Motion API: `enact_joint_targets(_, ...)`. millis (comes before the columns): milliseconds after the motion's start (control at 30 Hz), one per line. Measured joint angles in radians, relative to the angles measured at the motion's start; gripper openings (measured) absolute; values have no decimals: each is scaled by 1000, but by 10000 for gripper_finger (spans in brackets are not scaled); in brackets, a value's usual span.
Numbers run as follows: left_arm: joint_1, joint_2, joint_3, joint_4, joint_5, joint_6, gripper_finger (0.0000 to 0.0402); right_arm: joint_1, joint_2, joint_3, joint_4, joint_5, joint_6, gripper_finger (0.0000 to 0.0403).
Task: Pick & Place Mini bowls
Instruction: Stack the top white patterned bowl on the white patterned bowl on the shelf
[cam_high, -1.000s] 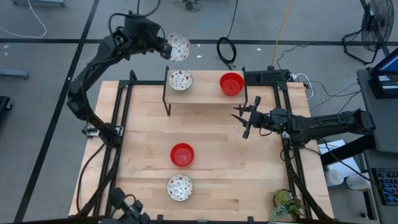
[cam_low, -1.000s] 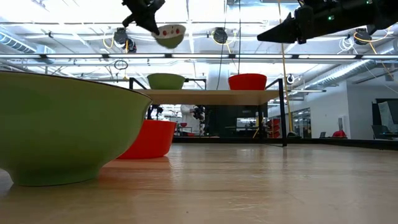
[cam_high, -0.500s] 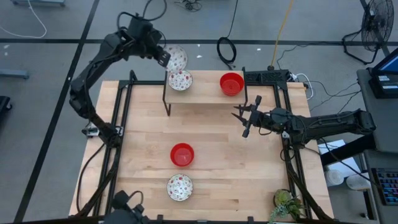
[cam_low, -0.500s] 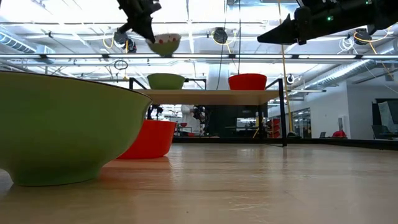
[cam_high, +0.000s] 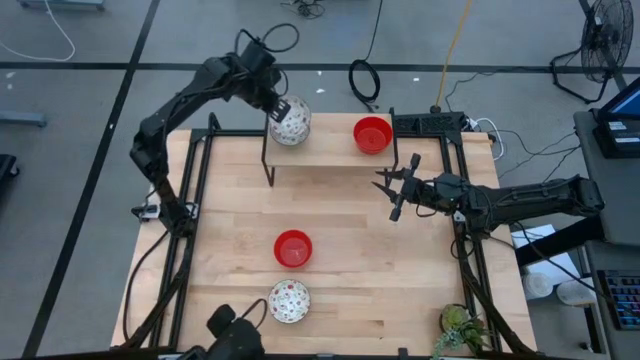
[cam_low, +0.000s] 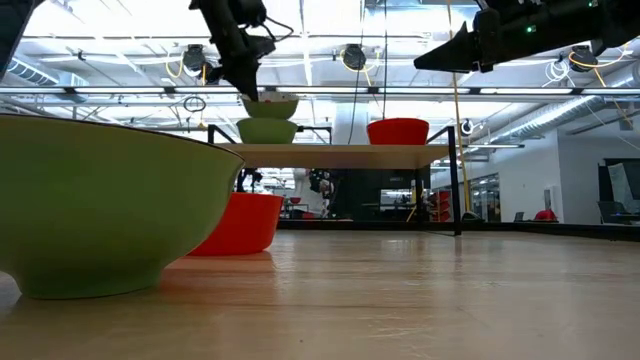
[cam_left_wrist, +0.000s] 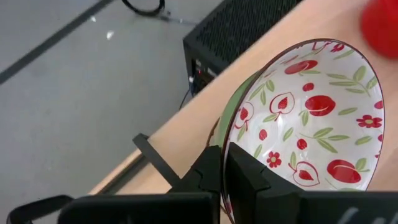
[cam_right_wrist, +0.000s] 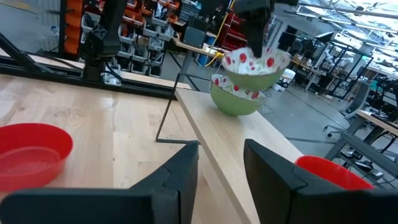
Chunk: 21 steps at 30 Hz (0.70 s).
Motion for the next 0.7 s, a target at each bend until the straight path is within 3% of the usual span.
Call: enact_joint_targets(700,0,70,0,-82,-8,-5,10,0,0,0,-8,0,0,116)
